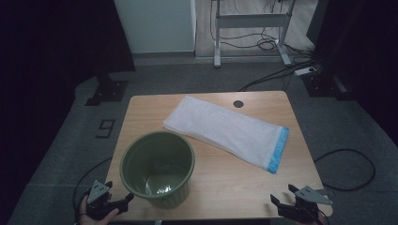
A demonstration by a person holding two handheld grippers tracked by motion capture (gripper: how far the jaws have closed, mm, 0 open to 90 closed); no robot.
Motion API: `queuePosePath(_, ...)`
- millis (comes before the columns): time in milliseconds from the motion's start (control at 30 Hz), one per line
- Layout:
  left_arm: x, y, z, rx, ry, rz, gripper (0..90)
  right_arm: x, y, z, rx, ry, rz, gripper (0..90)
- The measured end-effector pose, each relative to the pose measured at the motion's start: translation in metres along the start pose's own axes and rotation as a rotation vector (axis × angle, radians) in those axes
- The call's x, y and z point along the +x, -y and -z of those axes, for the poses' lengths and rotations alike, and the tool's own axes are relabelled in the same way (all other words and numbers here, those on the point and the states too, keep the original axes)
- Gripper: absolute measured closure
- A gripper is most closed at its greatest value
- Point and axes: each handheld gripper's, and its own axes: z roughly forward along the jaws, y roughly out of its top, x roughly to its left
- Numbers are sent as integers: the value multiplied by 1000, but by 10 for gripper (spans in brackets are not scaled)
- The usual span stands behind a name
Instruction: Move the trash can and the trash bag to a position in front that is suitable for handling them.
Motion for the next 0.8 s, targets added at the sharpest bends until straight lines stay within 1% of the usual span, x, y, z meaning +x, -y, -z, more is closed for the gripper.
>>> queuePosePath(133,-2,3,1,16,9,-16,19,-2,-2,-4,6,-7,6,148)
queuePosePath(167,-2,3,2,14,14,-19,13,-2,-2,-5,6,-7,5,147)
queuePosePath(267,-6,5,11,2,52,-32,5,-2,-2,-3,-3,-6,-2,148)
queuePosePath(367,-11,12,18,-5,90,-52,2,-4,-3,0,-15,-7,-5,148)
queuePosePath(467,-15,18,23,-6,118,-69,2,-6,-3,0,-21,-7,-18,147)
queuePosePath(500,-15,18,23,-6,118,-69,1,-6,-3,0,-21,-7,-18,147)
queuePosePath(533,-18,18,24,-9,131,-79,1,-6,-3,0,-22,-7,-22,147)
queuePosePath(600,-23,18,25,-19,173,-97,1,-6,-3,1,-24,-8,-23,148)
queuePosePath(633,-28,16,24,-25,206,-121,1,-6,-3,-1,-23,-9,-17,147)
queuePosePath(700,-33,13,22,-24,254,-146,0,-5,-4,-3,-17,-10,-14,147)
queuePosePath(733,-33,13,22,-24,254,-146,0,-5,-4,-3,-17,-10,-14,147)
queuePosePath(767,-40,8,19,-29,308,-175,0,-4,-4,-4,-12,-12,-10,148)
queuePosePath(800,-42,6,17,-31,319,-184,0,-4,-4,-4,-12,-13,-8,147)
